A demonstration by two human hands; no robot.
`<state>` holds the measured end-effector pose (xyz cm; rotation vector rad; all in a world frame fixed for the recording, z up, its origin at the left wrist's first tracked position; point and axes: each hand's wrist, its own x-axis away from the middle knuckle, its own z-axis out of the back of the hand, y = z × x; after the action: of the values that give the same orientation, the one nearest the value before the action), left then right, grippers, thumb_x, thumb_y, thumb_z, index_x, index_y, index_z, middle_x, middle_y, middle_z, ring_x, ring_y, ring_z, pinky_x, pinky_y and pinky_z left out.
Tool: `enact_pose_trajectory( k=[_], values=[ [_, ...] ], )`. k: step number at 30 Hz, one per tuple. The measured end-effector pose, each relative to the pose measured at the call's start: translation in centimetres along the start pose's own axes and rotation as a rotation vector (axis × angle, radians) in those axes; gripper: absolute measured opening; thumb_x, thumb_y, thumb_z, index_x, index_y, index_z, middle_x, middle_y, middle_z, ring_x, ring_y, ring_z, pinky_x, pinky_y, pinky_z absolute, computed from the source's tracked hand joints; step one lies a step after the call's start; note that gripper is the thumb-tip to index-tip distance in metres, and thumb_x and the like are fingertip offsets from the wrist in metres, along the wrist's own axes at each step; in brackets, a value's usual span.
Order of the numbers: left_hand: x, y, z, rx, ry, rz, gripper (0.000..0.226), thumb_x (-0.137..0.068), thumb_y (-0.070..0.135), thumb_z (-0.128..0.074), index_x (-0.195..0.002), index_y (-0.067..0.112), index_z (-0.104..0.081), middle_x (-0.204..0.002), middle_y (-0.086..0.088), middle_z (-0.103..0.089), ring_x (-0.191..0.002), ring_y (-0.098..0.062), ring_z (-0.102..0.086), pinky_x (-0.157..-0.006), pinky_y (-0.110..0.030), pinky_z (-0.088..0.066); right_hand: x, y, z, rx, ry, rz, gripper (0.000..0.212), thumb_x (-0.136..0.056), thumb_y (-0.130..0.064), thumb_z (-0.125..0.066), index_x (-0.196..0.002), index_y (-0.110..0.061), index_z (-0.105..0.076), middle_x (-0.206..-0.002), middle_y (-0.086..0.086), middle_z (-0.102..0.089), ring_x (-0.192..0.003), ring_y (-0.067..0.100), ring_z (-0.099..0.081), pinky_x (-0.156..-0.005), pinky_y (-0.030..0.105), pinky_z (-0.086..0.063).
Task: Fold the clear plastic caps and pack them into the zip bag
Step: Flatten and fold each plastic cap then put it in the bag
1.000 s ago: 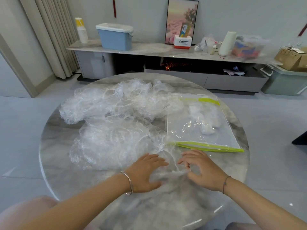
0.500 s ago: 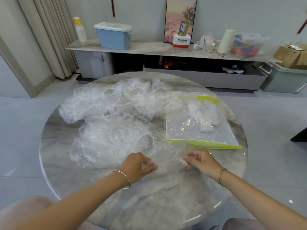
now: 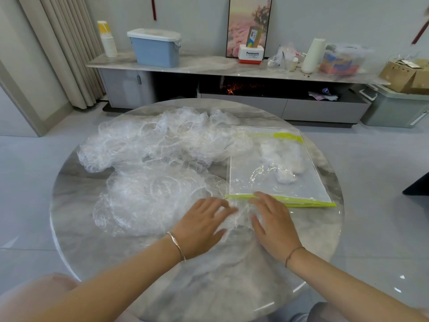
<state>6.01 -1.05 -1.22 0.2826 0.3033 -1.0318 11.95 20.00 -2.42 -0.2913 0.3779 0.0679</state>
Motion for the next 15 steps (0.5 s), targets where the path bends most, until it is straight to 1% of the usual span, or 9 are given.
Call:
enact_pose_trajectory(
  k=[1, 2, 3, 5, 6, 8, 9, 10, 15],
  values=[
    [0.1, -0.2, -0.6, -0.03, -0.058, -0.115, 0.041, -0.09, 0.042, -0.04, -0.124, 0.024, -0.054, -0.121, 0.003, -0.058, -0.114, -0.017, -0.051, -0.096, -0.029, -0.033, 0.2, -0.1, -0.4, 0.027, -0.032, 0.06, 0.034, -0.089, -0.026, -0.04, -0.113, -0.018, -0.062, -0.13, 0.001, -0.056, -0.121, 0.019, -0.044, -0.1, 0.033, -0.028],
    [0.4, -0.3, -1.1, -0.066, -0.129, -0.165, 0.044, -0.093, 0.045, -0.035, -0.125, 0.024, -0.057, -0.127, 0.003, -0.058, -0.12, -0.018, -0.051, -0.101, -0.033, -0.031, 0.5, -0.4, -0.8, 0.055, -0.104, 0.089, 0.038, -0.091, -0.027, -0.035, -0.116, -0.02, -0.063, -0.134, -0.002, -0.055, -0.127, 0.018, -0.044, -0.103, 0.032, -0.024],
    [0.7, -0.4, -1.6, -0.112, -0.219, -0.144, 0.05, -0.096, 0.048, -0.027, -0.127, 0.023, -0.057, -0.132, 0.003, -0.056, -0.124, -0.019, -0.051, -0.103, -0.036, -0.03, 0.7, -0.5, -1.2, 0.076, -0.198, 0.082, 0.043, -0.093, -0.032, -0.029, -0.123, -0.023, -0.059, -0.14, -0.005, -0.049, -0.132, 0.017, -0.04, -0.107, 0.03, -0.018],
    [1.1, -0.6, -2.2, -0.165, -0.394, -0.03, 0.065, -0.098, 0.052, -0.009, -0.134, 0.018, -0.051, -0.137, 0.0, -0.052, -0.127, -0.019, -0.049, -0.109, -0.038, -0.027, 0.9, -0.3, -1.7, 0.056, -0.356, 0.02, 0.064, -0.091, -0.055, -0.009, -0.145, -0.029, -0.032, -0.153, -0.015, -0.017, -0.144, 0.008, -0.015, -0.112, 0.026, 0.0],
    [1.2, -0.5, -2.3, -0.15, -0.45, 0.023, 0.073, -0.096, 0.056, -0.002, -0.139, 0.015, -0.044, -0.142, -0.003, -0.046, -0.131, -0.02, -0.045, -0.115, -0.038, -0.022, 1.0, 0.1, -2.0, 0.029, -0.436, -0.039, 0.075, -0.084, -0.066, 0.002, -0.149, -0.032, -0.015, -0.153, -0.02, -0.002, -0.144, 0.005, -0.001, -0.113, 0.026, 0.006],
    [1.1, -0.7, -2.6, -0.061, -0.485, 0.071, 0.089, -0.083, 0.068, 0.009, -0.149, 0.014, -0.015, -0.156, -0.003, -0.017, -0.144, -0.02, -0.018, -0.116, -0.031, 0.003, 1.0, 0.8, -2.6, 0.042, -0.504, -0.071, 0.09, -0.069, -0.076, 0.019, -0.148, -0.037, 0.002, -0.151, -0.023, 0.011, -0.143, 0.004, 0.011, -0.113, 0.028, 0.01],
    [1.1, -0.8, -2.8, -0.016, -0.527, 0.101, 0.094, -0.074, 0.07, 0.011, -0.15, 0.016, -0.002, -0.158, -0.001, -0.002, -0.146, -0.017, -0.003, -0.112, -0.028, 0.012, 1.1, 1.1, -2.8, 0.061, -0.521, -0.068, 0.097, -0.062, -0.079, 0.027, -0.147, -0.038, 0.005, -0.152, -0.021, 0.013, -0.143, 0.004, 0.013, -0.114, 0.029, 0.01],
    [1.2, -0.9, -3.0, 0.017, -0.535, 0.119, 0.097, -0.069, 0.071, 0.012, -0.15, 0.017, 0.004, -0.158, 0.001, 0.005, -0.146, -0.015, 0.004, -0.11, -0.025, 0.015, 1.2, 1.2, -3.0, 0.076, -0.539, -0.066, 0.101, -0.057, -0.078, 0.034, -0.146, -0.039, 0.008, -0.154, -0.02, 0.013, -0.143, 0.004, 0.014, -0.114, 0.029, 0.01],
    [1.1, -1.0, -3.0, 0.032, -0.503, 0.148, 0.101, -0.067, 0.075, 0.012, -0.15, 0.018, 0.002, -0.158, 0.002, 0.004, -0.145, -0.013, 0.002, -0.113, -0.023, 0.008, 1.4, 1.2, -3.3, 0.057, -0.547, -0.06, 0.096, -0.052, -0.076, 0.039, -0.139, -0.041, 0.018, -0.147, -0.022, 0.022, -0.143, 0.004, 0.016, -0.113, 0.029, 0.014]
  ],
)
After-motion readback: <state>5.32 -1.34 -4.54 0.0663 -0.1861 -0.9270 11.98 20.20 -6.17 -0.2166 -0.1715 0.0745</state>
